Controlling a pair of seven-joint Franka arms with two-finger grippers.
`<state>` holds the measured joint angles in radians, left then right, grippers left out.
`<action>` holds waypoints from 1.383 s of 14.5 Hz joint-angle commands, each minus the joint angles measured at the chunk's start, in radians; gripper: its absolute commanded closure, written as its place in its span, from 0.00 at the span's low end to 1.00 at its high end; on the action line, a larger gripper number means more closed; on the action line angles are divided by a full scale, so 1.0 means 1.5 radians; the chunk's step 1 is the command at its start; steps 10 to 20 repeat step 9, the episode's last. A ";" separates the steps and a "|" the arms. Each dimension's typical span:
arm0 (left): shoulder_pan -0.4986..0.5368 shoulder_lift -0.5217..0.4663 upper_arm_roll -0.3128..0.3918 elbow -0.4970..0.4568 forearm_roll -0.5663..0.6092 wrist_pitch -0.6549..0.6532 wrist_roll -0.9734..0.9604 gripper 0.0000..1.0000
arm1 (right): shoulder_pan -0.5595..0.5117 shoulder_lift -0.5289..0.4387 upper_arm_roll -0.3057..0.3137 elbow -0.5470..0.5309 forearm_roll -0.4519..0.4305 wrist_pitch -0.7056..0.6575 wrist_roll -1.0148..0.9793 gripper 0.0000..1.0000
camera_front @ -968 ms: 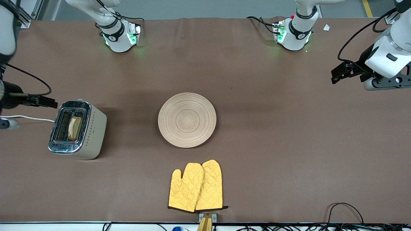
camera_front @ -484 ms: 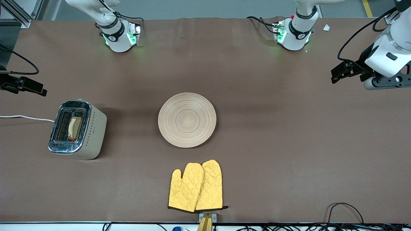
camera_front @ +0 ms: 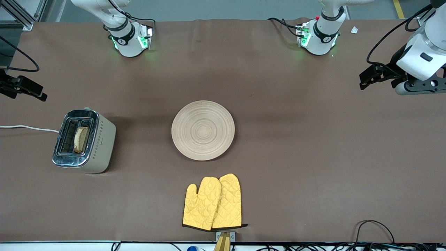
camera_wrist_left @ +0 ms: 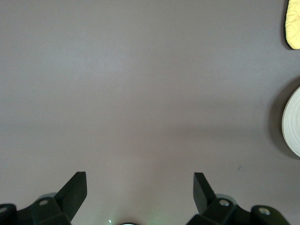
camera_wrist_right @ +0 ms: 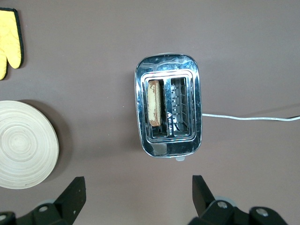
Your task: Move plate and put bread in toaster
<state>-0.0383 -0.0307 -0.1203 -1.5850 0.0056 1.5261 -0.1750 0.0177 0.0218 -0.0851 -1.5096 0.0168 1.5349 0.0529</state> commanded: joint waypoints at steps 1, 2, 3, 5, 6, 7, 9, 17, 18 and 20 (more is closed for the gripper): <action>-0.005 -0.002 -0.003 0.010 0.026 -0.007 0.018 0.00 | 0.006 -0.011 -0.003 0.000 0.010 -0.002 0.007 0.00; -0.005 -0.002 -0.003 0.011 0.028 -0.007 0.025 0.00 | 0.007 -0.011 -0.003 0.006 0.010 -0.002 0.007 0.00; -0.005 -0.002 -0.003 0.012 0.028 -0.007 0.029 0.00 | 0.007 -0.011 -0.002 0.006 0.010 -0.002 0.006 0.00; -0.005 -0.002 -0.003 0.014 0.028 -0.009 0.037 0.00 | 0.007 -0.011 -0.003 0.007 0.010 -0.004 0.003 0.00; -0.005 -0.001 -0.003 0.015 0.028 -0.013 0.042 0.00 | 0.008 -0.011 -0.003 0.007 0.010 -0.004 0.003 0.00; -0.005 -0.001 -0.003 0.016 0.028 -0.016 0.043 0.00 | 0.008 -0.011 -0.002 0.007 0.010 -0.004 0.003 0.00; -0.005 -0.001 -0.003 0.016 0.028 -0.017 0.044 0.00 | 0.009 -0.011 -0.002 0.007 0.010 -0.004 0.004 0.00; -0.005 -0.001 -0.003 0.016 0.028 -0.017 0.044 0.00 | 0.009 -0.011 -0.002 0.007 0.010 -0.004 0.004 0.00; -0.005 -0.001 -0.003 0.016 0.028 -0.017 0.044 0.00 | 0.009 -0.011 -0.002 0.007 0.010 -0.004 0.004 0.00; -0.005 -0.001 -0.003 0.016 0.028 -0.017 0.044 0.00 | 0.009 -0.011 -0.002 0.007 0.010 -0.004 0.004 0.00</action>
